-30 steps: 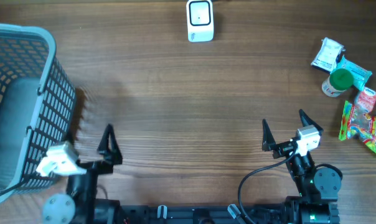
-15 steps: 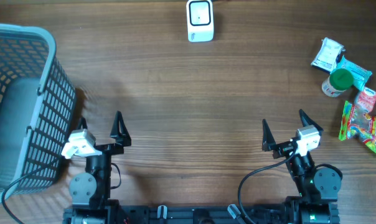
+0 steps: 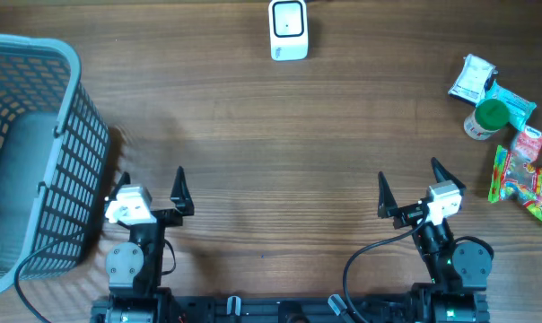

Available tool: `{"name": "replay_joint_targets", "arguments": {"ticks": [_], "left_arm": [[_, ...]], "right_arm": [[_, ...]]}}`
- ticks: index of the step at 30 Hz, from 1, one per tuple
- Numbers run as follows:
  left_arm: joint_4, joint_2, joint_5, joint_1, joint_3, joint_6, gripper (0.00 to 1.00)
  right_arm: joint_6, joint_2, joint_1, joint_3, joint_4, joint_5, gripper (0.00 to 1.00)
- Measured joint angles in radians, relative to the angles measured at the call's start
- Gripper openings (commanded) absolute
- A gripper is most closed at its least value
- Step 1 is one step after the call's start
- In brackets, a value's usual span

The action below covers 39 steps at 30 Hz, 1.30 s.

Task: Scan the item barcode

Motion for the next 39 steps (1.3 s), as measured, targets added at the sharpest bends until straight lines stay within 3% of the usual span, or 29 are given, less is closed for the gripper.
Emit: {"name": "replay_joint_targets", "arguments": {"ticks": [6,21,39], "left_arm": [[-0.003,0.000,0.043,0.000,0.000,0.048,1.00],[-0.003,0.000,0.050,0.080,0.000,0.052,1.00],[-0.003,0.000,0.050,0.080,0.000,0.052,1.00]], "right_arm": [[0.000,0.000,0.000,0.000,0.000,0.000,1.00],[0.000,0.000,0.000,0.000,0.000,0.000,1.00],[0.000,0.000,0.000,0.000,0.000,0.000,1.00]]}}
